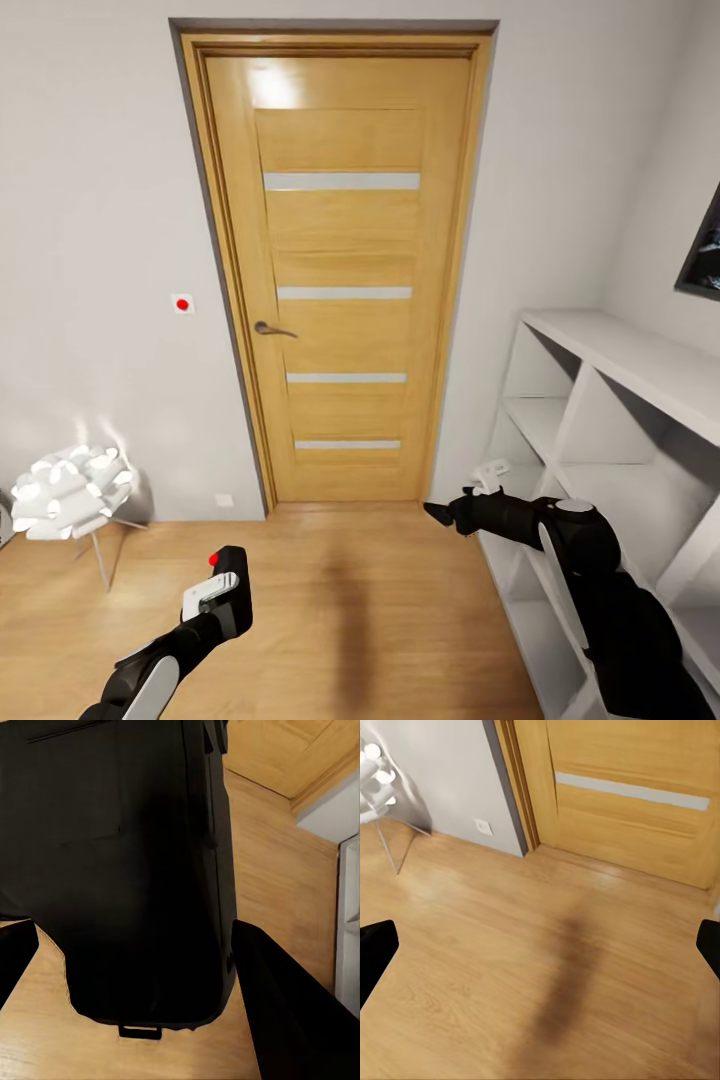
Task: Attach the digital camera to the camera tripod in the bedroom.
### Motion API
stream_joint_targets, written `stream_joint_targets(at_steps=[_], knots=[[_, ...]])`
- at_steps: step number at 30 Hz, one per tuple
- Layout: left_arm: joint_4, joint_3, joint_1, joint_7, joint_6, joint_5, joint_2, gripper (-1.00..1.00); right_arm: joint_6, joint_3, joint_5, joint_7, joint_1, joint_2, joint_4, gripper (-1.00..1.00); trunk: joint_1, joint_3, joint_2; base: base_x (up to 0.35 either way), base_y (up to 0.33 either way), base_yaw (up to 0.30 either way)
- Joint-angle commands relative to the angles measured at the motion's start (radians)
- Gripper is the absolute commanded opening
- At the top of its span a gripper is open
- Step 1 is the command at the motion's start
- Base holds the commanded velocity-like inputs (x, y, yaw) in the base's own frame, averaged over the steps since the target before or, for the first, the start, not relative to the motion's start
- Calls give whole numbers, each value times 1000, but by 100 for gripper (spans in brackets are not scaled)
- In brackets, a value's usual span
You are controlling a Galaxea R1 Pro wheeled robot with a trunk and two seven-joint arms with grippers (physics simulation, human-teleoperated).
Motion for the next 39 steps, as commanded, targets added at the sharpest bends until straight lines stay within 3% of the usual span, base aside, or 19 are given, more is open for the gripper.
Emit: stream_joint_targets(at_steps=[1,10,24,27,33,34,39], knots=[[-2,-3,-1,7,2,9,1,-100,2,-1,10,10,-1,0,-1,100,1,-2,-2,311,-175,160],[-2,-3,0,7,0,9,1,-100,2,5,10,10,0,0,-1,100,1,-2,-2,248,-146,229],[-2,2,2,8,0,8,3,-100,4,18,10,12,-1,-2,-1,100,1,-2,-2,41,-25,268],[-2,14,5,8,0,9,3,-100,4,19,10,12,-1,-2,-1,100,1,-2,-2,6,-4,274],[-10,75,28,2,-1,23,2,-100,4,19,10,13,0,-2,-1,100,1,-2,-2,3,-2,273],[-14,99,37,0,-1,27,1,-100,4,20,10,13,0,-2,-1,100,1,-1,-2,1,-1,257],[-17,114,43,-1,-2,30,-1,-100,4,20,10,14,0,-2,-1,100,1,0,-2,24,-6,246]])
